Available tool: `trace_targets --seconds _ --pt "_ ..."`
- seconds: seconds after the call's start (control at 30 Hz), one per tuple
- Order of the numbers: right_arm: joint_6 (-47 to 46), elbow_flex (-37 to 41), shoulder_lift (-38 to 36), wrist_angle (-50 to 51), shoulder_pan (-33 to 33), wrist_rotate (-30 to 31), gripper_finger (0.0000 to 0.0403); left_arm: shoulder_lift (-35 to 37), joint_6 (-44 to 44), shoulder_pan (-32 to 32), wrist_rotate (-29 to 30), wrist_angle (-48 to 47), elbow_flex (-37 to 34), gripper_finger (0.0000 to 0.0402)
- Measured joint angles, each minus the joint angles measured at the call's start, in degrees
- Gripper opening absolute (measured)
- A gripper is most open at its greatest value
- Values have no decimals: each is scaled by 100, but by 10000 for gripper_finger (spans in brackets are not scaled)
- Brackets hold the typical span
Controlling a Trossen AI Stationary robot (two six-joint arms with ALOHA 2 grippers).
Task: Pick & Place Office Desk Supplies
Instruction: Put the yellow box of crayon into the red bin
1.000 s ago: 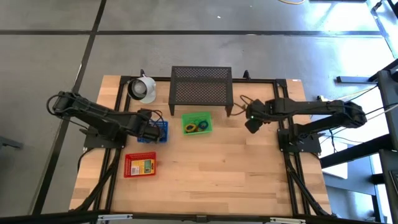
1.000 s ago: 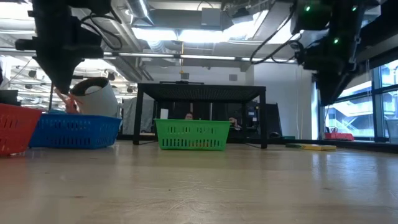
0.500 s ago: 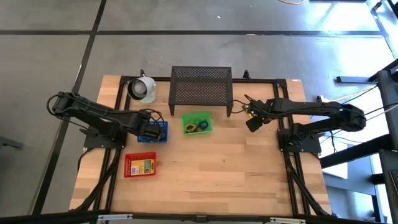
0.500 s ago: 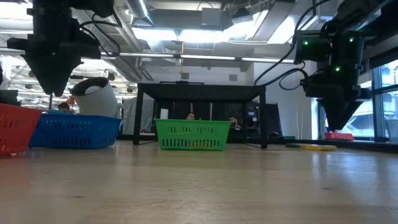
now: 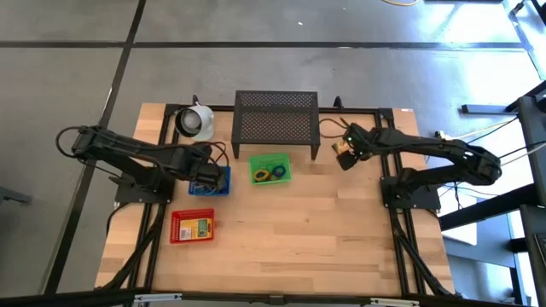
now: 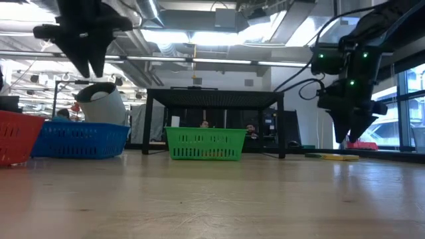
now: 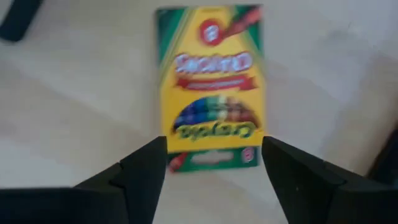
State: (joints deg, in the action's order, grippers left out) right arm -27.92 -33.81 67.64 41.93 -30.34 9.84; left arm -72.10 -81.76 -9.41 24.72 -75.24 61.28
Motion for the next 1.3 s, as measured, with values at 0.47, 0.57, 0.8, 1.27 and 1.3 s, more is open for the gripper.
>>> trace_targets --seconds 0.47,0.57,0.8,1.27,1.3 --pt "-314 778 52 -1402 -927 -488 261 1 306 137 122 46 72 122" --pt "-337 851 52 -1412 -927 -664 261 2 700 331 129 182 72 119" --pt "-96 983 39 -1472 -915 -1335 261 2 2615 981 194 1604 72 114" --pt "-103 1008 42 -1425 -377 -1527 261 -898 6917 1736 -573 7019 83 128" --pt "-110 1008 42 -1424 -343 -1541 261 -1047 6986 1738 -620 7178 83 133"
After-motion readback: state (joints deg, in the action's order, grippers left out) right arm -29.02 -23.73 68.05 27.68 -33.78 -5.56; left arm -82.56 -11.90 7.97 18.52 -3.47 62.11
